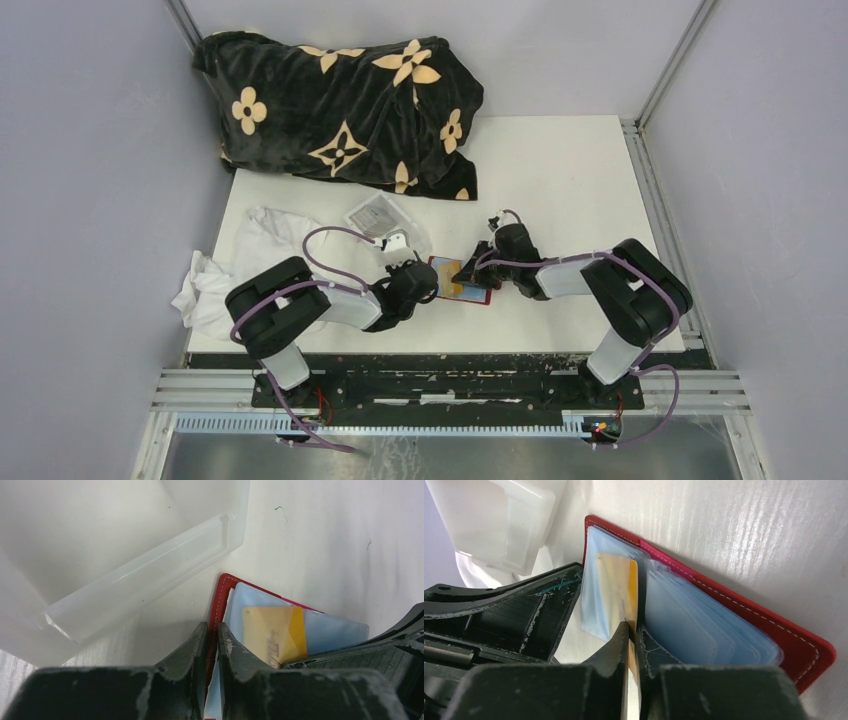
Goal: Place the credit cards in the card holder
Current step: Insert the credit card into the card holder.
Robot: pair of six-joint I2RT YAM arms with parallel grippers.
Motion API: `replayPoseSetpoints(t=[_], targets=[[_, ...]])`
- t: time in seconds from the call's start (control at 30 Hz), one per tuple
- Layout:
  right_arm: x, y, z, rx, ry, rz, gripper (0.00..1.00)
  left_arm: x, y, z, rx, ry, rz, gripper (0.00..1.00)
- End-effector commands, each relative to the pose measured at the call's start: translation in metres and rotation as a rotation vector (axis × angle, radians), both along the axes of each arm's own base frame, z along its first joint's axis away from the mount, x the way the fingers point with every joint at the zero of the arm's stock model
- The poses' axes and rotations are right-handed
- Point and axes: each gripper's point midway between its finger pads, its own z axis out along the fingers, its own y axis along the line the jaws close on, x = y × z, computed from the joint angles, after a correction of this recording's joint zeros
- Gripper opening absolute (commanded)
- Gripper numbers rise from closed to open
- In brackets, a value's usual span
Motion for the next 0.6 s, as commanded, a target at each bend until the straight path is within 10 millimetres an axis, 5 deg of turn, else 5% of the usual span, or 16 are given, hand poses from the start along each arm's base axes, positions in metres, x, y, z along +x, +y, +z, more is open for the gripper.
replayPoseSetpoints(t=[0.0,0.3,0.4,0.57], targets=[[-0.026,-0.014,-0.033,-0.185,0.070,0.033,0.15,-0.043,0.019,-0.059,0.146,0.206,-0.102,0.19],[-0.021,-0.032,-0.011,-0.296,-0.003,0.014,0.32,-0.053,0.025,-0.065,0.131,0.222,-0.103,0.16],[-0.021,-0.035,-0.010,-0.303,-0.003,0.009,0.27,-0.056,0.025,-0.065,0.127,0.222,-0.108,0.15],[-0.022,-0.034,-0.014,-0.293,0.008,-0.006,0.01,-0.062,0.019,-0.066,0.125,0.223,-0.126,0.13]])
